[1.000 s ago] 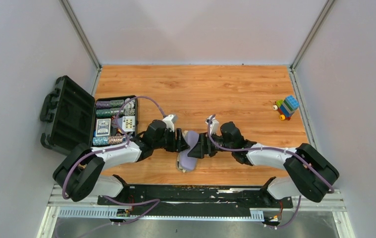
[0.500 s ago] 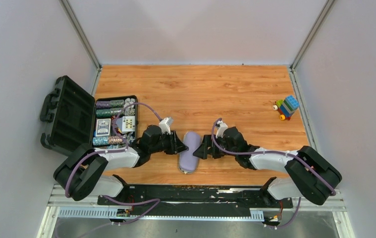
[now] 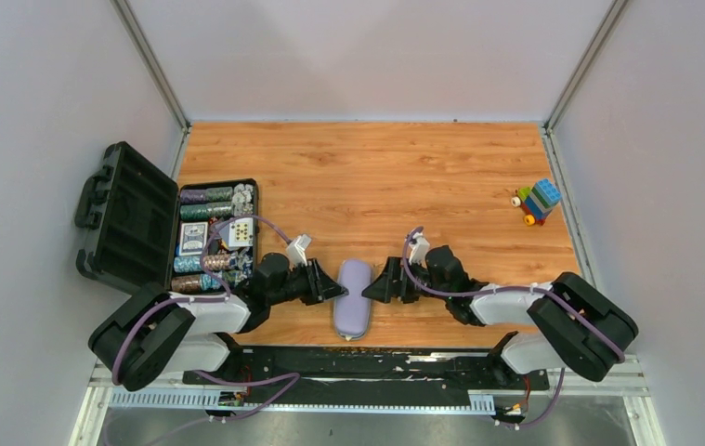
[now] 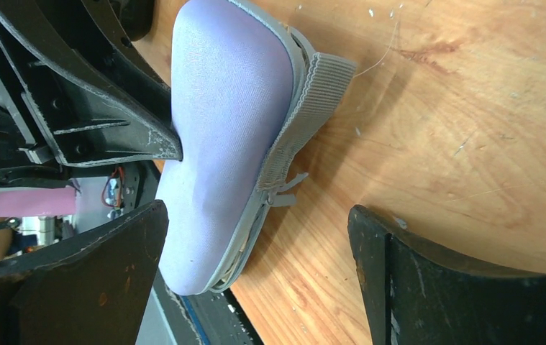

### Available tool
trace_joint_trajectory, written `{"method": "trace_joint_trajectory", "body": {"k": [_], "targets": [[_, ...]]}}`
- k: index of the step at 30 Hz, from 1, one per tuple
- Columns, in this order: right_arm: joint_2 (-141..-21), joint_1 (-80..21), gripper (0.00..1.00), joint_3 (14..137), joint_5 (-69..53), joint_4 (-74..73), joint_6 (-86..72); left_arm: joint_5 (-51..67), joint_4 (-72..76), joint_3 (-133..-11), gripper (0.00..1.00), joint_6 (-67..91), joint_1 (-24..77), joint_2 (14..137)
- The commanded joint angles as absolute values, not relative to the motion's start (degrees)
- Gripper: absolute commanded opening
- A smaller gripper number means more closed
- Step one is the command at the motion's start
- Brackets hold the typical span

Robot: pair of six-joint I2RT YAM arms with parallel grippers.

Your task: Put away the umbrella

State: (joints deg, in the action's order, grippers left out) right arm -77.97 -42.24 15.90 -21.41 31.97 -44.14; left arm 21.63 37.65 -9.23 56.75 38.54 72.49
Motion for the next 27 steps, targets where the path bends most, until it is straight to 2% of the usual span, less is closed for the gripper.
{"method": "trace_joint_trajectory", "body": {"k": [1,9,14,19,23,27], "targets": [[-79.5,-42.6,0.98,15.6,-24.3,34.6,-49.0,20.5,35.6,-7.9,0.24,57.2,38.8,71.6],[-85.3,-44.8,0.99,17.2,-24.2,39.7,-54.7,21.3,44.3,-2.9,0.24,62.2,38.8,71.1],[-94.3,-46.3,0.98,17.3,-28.1,53.4,-59.2,21.8,46.8,-1.8,0.24,64.5,38.8,69.0],[-97.2,-46.9,0.93,17.3,-31.2,63.2,-59.5,21.9,46.8,-1.6,0.24,66.0,38.8,66.3],[-95.9,-46.8,0.83,16.3,-32.1,66.5,-58.0,22.6,46.6,-1.8,0.24,66.2,38.8,64.6],[-94.3,-46.7,0.65,16.4,-32.5,68.1,-58.4,24.0,46.5,-2.0,0.24,65.7,38.8,62.8]]}}
